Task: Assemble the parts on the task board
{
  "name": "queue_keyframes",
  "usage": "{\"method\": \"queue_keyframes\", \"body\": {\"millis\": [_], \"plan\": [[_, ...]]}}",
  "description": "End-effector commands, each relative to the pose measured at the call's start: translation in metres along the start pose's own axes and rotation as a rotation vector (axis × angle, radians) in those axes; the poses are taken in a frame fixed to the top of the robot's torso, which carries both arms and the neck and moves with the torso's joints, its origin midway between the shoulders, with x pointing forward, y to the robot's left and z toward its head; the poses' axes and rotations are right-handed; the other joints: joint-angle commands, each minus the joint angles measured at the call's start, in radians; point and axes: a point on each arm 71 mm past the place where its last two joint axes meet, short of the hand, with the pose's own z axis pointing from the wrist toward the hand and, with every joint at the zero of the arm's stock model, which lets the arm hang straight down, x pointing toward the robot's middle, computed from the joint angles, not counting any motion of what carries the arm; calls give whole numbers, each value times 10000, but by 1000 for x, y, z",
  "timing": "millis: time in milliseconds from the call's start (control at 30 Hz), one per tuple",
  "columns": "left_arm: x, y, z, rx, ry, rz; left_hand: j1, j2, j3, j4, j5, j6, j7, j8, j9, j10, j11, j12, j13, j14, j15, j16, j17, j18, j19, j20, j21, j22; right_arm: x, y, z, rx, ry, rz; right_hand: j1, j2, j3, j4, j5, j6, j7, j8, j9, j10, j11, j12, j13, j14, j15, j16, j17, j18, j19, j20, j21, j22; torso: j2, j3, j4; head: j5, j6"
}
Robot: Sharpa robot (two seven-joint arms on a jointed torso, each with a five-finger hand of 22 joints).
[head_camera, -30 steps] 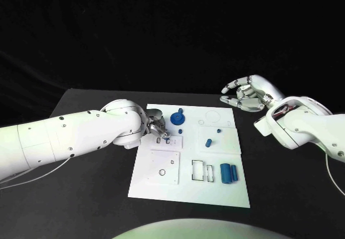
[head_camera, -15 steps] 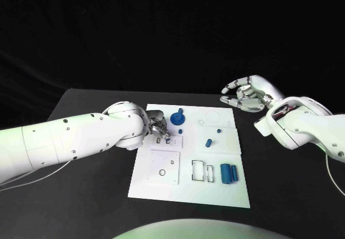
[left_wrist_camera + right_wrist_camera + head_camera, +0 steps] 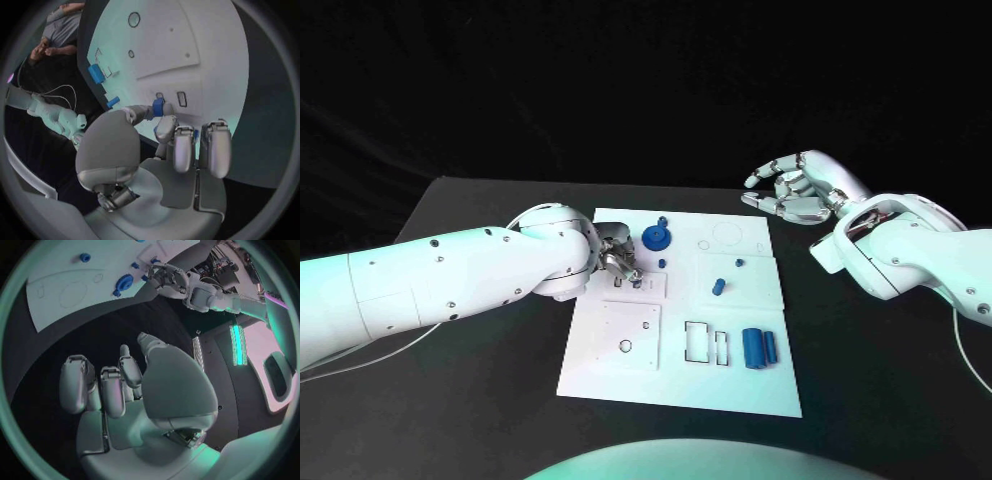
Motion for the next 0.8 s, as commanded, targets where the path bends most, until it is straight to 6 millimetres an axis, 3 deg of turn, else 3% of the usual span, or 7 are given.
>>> {"method": "queue_keyframes", "body": {"millis": [33,800], "plan": [[2,-1,1,28,135,266,-14,119,1897,-1819,37,182,-149,32,503,33,-23,-30,7,1074,-77,43,2627,-176,454,-78,60,1289,1,1,0,-71,97,6,-71,12,7,34,50,-26,-1,42,12,-75,-17,-49,-9,775,-2,-47,1506,172,-50,15,-58,945,-1,2,1,3,-24],[8,0,0,16,661,545,-92,106,1889,-1813,-7,207,-181,109,524,65,-48,-41,-31,1074,-97,43,2627,-178,457,-86,63,1298,1,0,0,-43,113,-2,-124,18,6,36,66,-5,-9,76,26,-69,-23,-40,-2,775,-5,-49,1508,174,-52,14,-70,941,-2,8,-1,-20,-109]]}}
